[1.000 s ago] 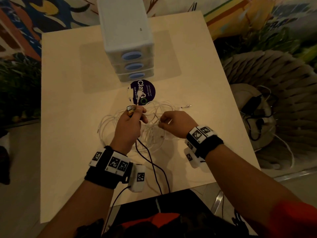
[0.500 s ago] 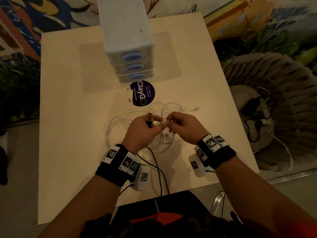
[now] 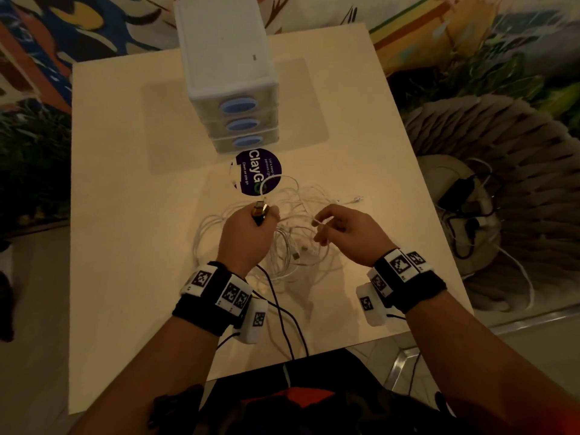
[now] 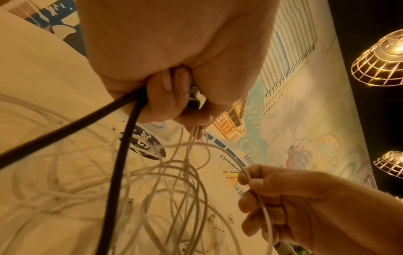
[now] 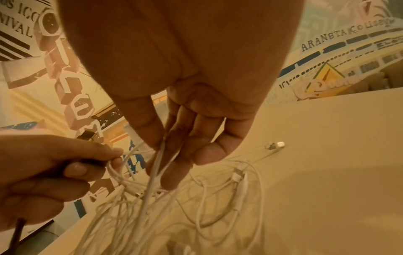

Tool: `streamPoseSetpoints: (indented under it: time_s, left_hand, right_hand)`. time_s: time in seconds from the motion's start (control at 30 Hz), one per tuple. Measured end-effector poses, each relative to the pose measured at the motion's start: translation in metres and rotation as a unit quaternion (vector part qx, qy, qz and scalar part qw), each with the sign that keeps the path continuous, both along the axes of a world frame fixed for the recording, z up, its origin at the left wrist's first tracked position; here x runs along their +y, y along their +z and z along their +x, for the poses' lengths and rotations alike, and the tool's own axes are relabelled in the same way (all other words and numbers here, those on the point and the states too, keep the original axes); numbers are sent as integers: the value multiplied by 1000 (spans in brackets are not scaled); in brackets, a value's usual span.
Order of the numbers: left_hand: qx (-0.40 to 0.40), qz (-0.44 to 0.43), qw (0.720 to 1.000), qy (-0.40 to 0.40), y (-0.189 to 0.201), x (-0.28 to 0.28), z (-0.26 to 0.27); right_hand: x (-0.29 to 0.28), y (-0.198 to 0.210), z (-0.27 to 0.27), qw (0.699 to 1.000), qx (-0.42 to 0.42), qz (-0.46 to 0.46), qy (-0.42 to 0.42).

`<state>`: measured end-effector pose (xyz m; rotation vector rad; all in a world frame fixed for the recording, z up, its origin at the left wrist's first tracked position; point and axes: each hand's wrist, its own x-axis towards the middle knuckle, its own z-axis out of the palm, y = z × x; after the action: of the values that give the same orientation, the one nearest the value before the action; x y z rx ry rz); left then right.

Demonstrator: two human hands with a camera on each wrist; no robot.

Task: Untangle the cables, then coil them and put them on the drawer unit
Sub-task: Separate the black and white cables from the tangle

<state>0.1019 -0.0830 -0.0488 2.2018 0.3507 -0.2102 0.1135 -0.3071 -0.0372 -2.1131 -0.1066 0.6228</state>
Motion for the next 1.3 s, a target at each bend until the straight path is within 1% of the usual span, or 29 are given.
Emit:
streamPoseSetpoints:
  time_s: [0.1, 0.2, 0.3, 0.4, 0.53, 0.63, 0.73, 0.77, 0.83, 0.9, 1.03, 1.2, 1.3]
  left_hand:
    - [3, 0, 1000, 20, -1, 2, 0]
    - [14, -1, 999, 32, -3, 5, 0]
    - [12, -23, 999, 42, -6, 6, 0]
    - [12, -19, 999, 47, -6, 7, -1]
    - [15, -38, 997, 71, -9, 7, 0]
    - [22, -42, 996, 82, -14, 7, 0]
    - [20, -45, 996, 78, -16, 7, -1]
    - [20, -43, 996, 76, -16, 6, -2]
    - [23, -39, 996, 81, -16, 7, -1]
    - [16, -44, 994, 102, -17, 9, 0]
    - [14, -69, 987, 143, -19, 16, 2]
    - [20, -91, 984, 153, -21, 16, -1]
    - [4, -68, 988, 135, -16, 11, -9]
  right_hand:
    - [-11, -4, -2, 999, 22, 30, -38]
    - [-19, -3, -4, 996, 43, 59, -58]
    - [-25, -4, -4, 998, 37, 38, -46]
    - [-31, -5, -5, 998, 39, 28, -41]
    - [-36, -6, -8, 996, 53, 30, -58]
    - [-40, -7, -12, 995, 36, 37, -87]
    - [-36, -8, -14, 997, -7, -1, -76]
    - [-34, -8, -14, 996, -18, 8, -88]
    - [-28, -5, -10, 989, -31, 86, -114]
    - [-24, 0, -5, 980, -43, 155, -116]
    - [-32, 5, 3, 975, -39, 188, -114]
    - [-40, 5, 1, 960, -6, 239, -147]
    - [-34, 6, 2, 955, -13, 251, -157]
